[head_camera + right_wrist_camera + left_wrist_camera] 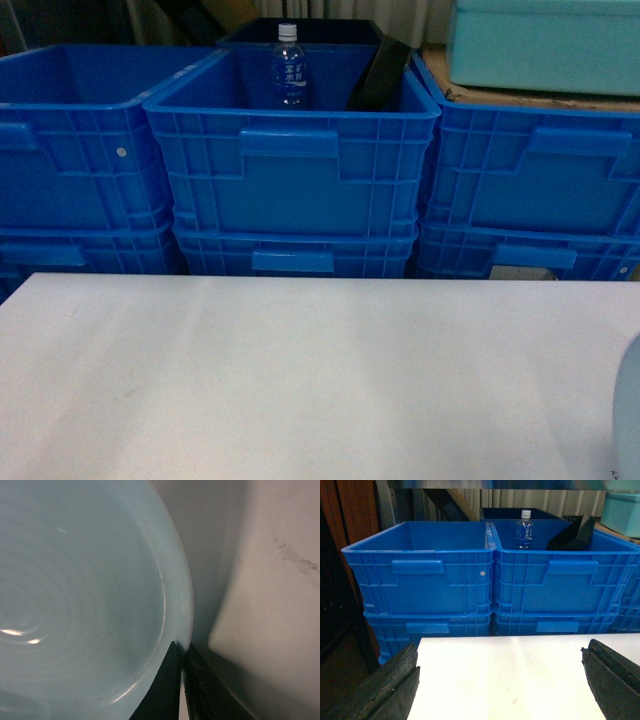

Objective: Place blue tray on left shelf second layer neatly

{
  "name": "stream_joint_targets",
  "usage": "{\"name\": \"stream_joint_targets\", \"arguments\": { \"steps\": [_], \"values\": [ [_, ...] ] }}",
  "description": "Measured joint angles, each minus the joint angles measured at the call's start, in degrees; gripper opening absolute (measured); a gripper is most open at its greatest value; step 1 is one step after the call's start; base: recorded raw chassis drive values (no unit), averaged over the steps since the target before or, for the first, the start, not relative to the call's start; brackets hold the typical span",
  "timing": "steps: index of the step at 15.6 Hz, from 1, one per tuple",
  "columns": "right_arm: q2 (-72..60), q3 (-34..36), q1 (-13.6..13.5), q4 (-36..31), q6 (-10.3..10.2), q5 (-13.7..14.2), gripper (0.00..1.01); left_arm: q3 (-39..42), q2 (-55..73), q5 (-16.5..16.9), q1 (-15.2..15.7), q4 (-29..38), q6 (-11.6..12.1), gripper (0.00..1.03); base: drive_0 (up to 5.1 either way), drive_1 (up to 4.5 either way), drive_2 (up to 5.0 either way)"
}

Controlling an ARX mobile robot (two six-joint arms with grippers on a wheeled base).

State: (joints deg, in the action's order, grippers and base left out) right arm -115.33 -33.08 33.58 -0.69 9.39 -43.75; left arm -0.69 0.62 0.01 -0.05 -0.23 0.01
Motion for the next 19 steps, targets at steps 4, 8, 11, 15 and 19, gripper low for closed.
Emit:
{"name": "stream_joint_targets", "arguments": {
  "steps": [4, 8, 11, 15, 19],
  "values": [
    [8.7, 2.6, -2.2, 0.7, -5.6, 1.4, 0.02, 0.0, 0.0, 0.0, 0.0, 0.0, 0.0, 0.98, 0.0, 0.00, 0.0],
    [41.8, -2.7, -16.2, 1.9, -25.7, -2.5, 0.02, 0.0, 0.0, 0.0, 0.0, 0.0, 0.0, 0.98, 0.0, 0.00, 0.0],
    [52.0, -2.2, -23.3, -1.9, -28.7, 3.9, 0.02, 0.0, 0.0, 0.0, 0.0, 0.0, 0.0, 0.98, 0.0, 0.00, 0.0],
    [60.1, 6.6, -31.0, -4.1, -30.3, 12.2, 0.02, 0.0, 0.0, 0.0, 0.0, 0.0, 0.0, 0.98, 0.0, 0.00, 0.0],
    [62.5, 10.1, -27.3, -5.8, -30.4, 15.3, 0.02, 0.0, 0.0, -0.1, 0.0, 0.0, 0.0, 0.98, 0.0, 0.00, 0.0]
  ]
}}
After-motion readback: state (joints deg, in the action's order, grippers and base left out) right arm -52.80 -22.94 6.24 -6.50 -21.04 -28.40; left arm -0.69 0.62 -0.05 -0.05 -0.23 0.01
